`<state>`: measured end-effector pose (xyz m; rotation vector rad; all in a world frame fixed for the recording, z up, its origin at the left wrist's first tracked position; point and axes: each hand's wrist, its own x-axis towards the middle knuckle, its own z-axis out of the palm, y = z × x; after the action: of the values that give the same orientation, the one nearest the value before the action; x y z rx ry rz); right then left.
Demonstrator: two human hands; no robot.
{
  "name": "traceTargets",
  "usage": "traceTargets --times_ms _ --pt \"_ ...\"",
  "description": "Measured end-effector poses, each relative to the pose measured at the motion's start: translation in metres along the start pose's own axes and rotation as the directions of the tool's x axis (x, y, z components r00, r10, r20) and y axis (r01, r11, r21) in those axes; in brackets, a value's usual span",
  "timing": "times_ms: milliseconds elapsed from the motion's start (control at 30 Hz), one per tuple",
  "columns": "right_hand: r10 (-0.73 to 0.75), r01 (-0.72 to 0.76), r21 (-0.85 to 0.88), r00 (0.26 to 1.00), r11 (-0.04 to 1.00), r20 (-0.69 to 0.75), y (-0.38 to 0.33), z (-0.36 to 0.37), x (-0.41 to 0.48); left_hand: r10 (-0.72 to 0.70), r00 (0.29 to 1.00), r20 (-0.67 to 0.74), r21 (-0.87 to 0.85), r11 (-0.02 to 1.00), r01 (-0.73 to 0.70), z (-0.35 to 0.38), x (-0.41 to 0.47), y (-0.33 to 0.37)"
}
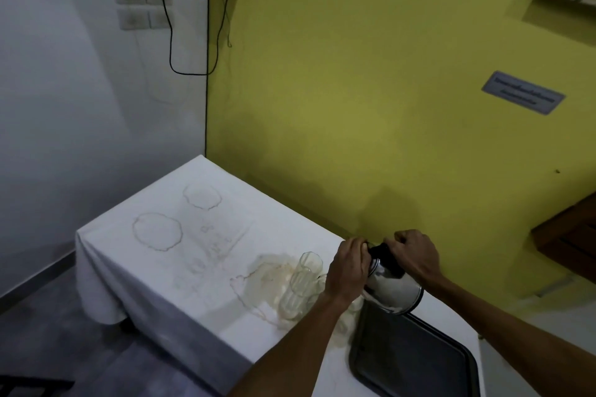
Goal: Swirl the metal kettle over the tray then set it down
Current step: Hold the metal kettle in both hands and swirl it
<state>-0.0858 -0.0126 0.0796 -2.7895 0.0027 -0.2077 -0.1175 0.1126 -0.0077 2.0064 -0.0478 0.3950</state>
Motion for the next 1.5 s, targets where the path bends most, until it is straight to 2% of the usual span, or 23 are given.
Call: traceTargets --times_ms 633,933,1500 --pt "-0.047 0.049 -0.048 0.998 0.998 0.049 -0.019 0.011 -0.005 -0.018 1.000 0.011 -0.036 0.999 0.018 -0.011 -0.004 -0.019" --pt "-0.061 0.062 -0.041 0.998 0.997 0.015 -0.014 0.025 0.000 -0.021 0.999 0.048 -0.033 0.999 0.023 -0.008 -0.004 -0.034" --pt "-0.067 0.069 -0.057 0.997 0.996 0.035 -0.011 0.040 0.015 -0.024 0.999 0.045 -0.052 0.998 0.027 -0.011 0.001 -0.044"
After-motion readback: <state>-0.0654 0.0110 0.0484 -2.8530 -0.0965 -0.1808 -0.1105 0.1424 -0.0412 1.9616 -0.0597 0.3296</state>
